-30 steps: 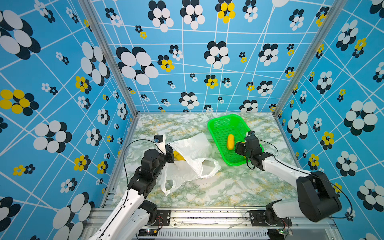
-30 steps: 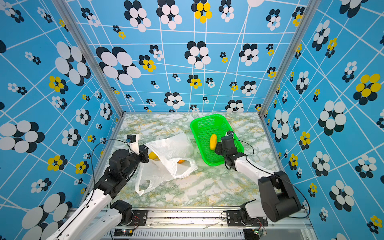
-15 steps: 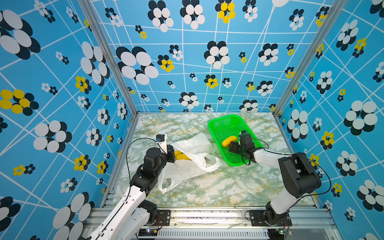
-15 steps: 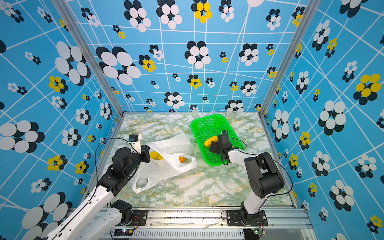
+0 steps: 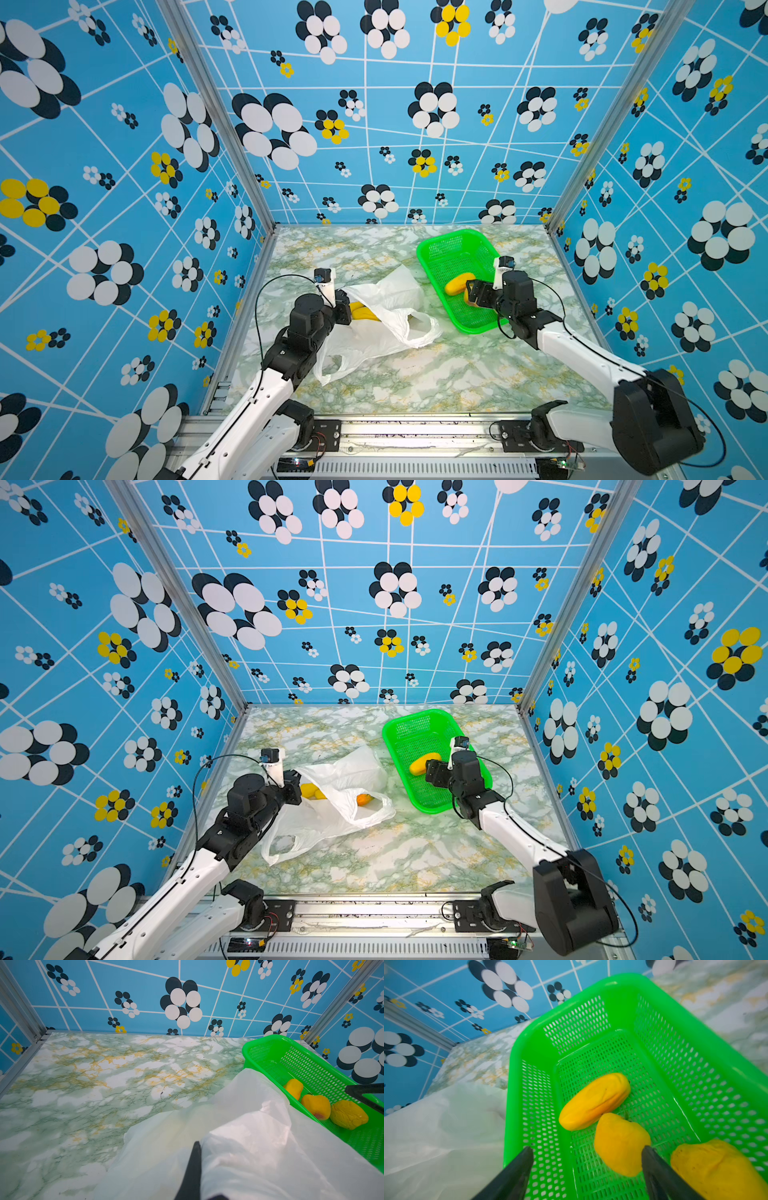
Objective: Untie the knot of the plastic bag and take out the fruit
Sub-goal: 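Carry the yellow pepper into the basket and open the right gripper, then move the open right gripper back over the bag mouth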
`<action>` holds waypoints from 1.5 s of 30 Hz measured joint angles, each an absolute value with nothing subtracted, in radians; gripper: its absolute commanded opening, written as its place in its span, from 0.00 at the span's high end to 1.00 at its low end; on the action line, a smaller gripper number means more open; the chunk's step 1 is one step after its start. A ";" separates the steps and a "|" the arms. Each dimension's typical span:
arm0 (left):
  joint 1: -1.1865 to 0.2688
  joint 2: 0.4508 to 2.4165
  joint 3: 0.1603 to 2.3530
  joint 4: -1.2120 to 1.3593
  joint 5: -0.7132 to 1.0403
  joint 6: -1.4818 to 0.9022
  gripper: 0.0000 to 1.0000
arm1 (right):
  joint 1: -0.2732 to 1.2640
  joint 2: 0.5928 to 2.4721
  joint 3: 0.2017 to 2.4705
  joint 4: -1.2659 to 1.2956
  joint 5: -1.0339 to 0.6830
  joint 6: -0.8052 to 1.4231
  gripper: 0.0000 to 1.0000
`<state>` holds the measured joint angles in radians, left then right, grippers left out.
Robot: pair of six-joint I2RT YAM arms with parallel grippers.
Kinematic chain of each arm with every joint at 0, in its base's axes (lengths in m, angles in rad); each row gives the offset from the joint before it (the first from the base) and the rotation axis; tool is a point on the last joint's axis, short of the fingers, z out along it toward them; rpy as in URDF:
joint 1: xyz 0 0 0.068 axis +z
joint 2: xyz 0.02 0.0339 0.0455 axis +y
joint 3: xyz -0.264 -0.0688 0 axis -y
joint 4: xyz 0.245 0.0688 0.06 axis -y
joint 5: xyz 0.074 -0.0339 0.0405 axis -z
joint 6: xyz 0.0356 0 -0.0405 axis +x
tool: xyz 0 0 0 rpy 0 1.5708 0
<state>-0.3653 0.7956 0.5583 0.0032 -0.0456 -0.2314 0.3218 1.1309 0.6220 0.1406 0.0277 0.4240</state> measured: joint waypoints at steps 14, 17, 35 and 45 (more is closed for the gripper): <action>-0.365 0.795 0.558 0.003 -0.045 -0.232 1.00 | 0.748 0.593 0.519 0.161 -0.062 0.280 0.57; -0.365 0.795 0.558 0.003 -0.045 -0.232 1.00 | 0.901 0.616 0.519 0.166 -0.062 0.199 0.57; -0.365 0.795 0.558 0.003 -0.038 -0.232 1.00 | 1.294 1.457 0.841 0.295 0.175 0.022 0.71; -0.365 0.781 0.558 0.003 -0.033 -0.232 1.00 | 1.203 1.826 1.089 0.327 0.388 0.286 0.77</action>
